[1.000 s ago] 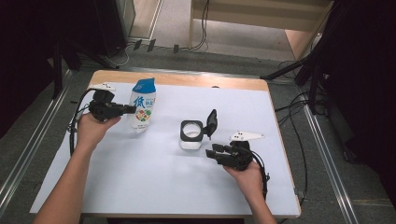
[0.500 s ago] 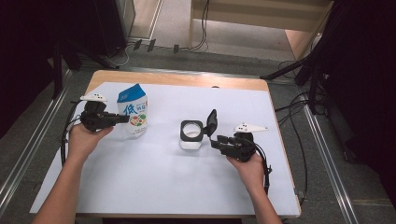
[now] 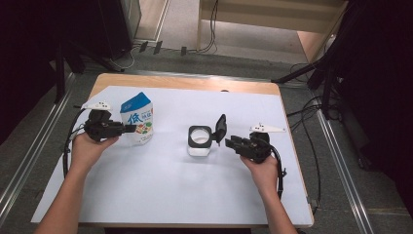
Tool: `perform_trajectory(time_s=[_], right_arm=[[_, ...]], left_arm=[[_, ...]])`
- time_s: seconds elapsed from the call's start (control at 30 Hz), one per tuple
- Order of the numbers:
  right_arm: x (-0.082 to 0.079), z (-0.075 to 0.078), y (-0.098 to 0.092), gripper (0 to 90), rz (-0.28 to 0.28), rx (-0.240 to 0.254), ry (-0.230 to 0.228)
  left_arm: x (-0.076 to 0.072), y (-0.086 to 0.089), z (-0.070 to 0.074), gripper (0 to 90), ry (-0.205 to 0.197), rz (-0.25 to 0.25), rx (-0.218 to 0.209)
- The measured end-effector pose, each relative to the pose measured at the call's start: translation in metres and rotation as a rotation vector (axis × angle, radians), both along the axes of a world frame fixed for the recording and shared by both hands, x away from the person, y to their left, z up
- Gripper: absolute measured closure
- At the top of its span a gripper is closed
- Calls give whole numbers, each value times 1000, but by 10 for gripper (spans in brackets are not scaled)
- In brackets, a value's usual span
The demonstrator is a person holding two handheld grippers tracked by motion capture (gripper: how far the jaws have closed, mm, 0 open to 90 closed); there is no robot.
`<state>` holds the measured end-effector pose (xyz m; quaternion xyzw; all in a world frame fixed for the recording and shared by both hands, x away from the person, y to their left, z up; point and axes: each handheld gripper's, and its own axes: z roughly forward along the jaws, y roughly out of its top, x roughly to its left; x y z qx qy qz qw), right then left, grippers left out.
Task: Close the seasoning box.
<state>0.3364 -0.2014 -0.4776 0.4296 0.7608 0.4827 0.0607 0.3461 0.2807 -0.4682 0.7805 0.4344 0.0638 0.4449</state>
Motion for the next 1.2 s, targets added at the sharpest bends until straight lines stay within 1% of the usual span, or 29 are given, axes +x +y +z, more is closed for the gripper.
perform_trajectory(time_s=[0.1, 0.17, 0.2, 0.27, 0.33, 0.4, 0.43, 0.47, 0.53, 0.67, 0.73, 0.77, 0.83, 0.93, 1.0, 1.07, 1.2], right_arm=[[3, 3, 1, 712, -2, 5, -9], [4, 5, 1, 753, -1, 10, -11], [5, 6, 2, 771, -2, 17, -11], [6, 8, 3, 798, 0, 27, 3], [8, 10, 4, 825, 1, 34, 2], [9, 12, 5, 841, 1, 41, 0], [10, 13, 5, 854, 2, 44, -3], [11, 14, 5, 860, 1, 46, -3], [13, 17, 5, 872, 0, 55, -7], [19, 24, 7, 884, 4, 66, -17], [22, 26, 9, 885, 3, 73, -17], [23, 27, 10, 886, 7, 75, -17], [25, 29, 13, 887, 12, 77, -16], [27, 32, 19, 898, 25, 84, -16], [28, 34, 22, 900, 25, 71, -21], [29, 35, 24, 900, 29, 80, -18], [31, 35, 27, 900, 31, 84, -18]], left_arm=[[-1, 0, 1, 734, 2, -4, -5], [-2, 0, 1, 706, -4, -3, -17], [-3, 0, 1, 682, -3, -2, -14], [-4, 0, 1, 653, -7, 1, -9], [-4, 0, 1, 624, -8, 2, -9], [-5, 0, 1, 582, -8, 8, -9], [-6, 1, 1, 561, -5, 3, -13], [-6, 1, 1, 545, -15, 6, -10], [-9, 1, 1, 509, -20, 3, -3], [-13, 1, 1, 463, -21, 10, 12], [-15, 2, 1, 447, -22, 14, 18], [-16, 3, 2, 436, -11, 13, 18], [-19, 4, 2, 432, -23, 13, 11], [-23, 6, 3, 425, -24, 22, 5], [-25, 7, 3, 420, -24, 19, 4], [-26, 7, 3, 418, -23, 23, 6], [-28, 7, 0, 418, -18, 21, 1]])
